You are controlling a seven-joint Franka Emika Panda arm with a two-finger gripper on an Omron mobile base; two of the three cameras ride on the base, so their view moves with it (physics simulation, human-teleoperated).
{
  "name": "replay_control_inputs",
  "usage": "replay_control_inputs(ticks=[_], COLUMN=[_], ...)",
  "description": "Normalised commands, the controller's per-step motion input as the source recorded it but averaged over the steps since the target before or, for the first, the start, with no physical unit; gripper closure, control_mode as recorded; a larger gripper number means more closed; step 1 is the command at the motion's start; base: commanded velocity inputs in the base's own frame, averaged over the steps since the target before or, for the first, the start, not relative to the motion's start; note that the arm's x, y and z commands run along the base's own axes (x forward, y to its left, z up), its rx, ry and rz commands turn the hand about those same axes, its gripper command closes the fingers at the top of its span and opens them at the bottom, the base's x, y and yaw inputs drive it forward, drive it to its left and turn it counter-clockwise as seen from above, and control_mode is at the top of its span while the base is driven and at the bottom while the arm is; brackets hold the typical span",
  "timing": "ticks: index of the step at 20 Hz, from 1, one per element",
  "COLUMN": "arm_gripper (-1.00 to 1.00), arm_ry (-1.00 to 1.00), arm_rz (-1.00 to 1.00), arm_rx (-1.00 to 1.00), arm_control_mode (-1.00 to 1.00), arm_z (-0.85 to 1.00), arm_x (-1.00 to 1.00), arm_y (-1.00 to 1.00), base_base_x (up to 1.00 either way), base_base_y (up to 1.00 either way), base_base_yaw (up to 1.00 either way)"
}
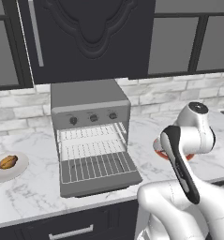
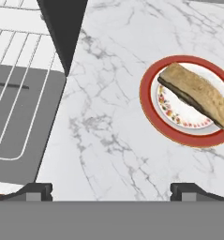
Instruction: Open the toaster oven door. Place the baguette on the bottom rack in the toaster oven and place the chicken drumstick on the top rack.
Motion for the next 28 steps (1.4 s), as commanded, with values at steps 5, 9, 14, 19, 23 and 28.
replay_control_inputs(ticks=[5,9,14,19,23,28], arm_gripper=[-1.0,-1.0,-1.0,-1.0,-1.0,-1.0], arm_ry=[0.0,0.0,0.0,0.01,0.0,0.0], arm_rz=[0.0,0.0,0.0,0.0,0.0,0.0], arm_rx=[0.0,0.0,0.0,-0.07,-0.16,-0.05], arm_control_mode=[-1.0,-1.0,-1.0,-1.0,-1.0,-1.0], arm_z=[0.07,0.06,0.01,-0.05,-0.18,-0.19], arm_x=[0.03,0.08,0.17,0.23,0.15,0.01], arm_y=[-0.5,-0.37,-0.32,-0.26,-0.2,-0.37], base_base_x=[0.0,0.0,0.0,0.0,0.0,0.0], base_base_y=[0.0,0.0,0.0,0.0,0.0,0.0], base_base_yaw=[0.0,0.0,0.0,0.0,0.0,0.0])
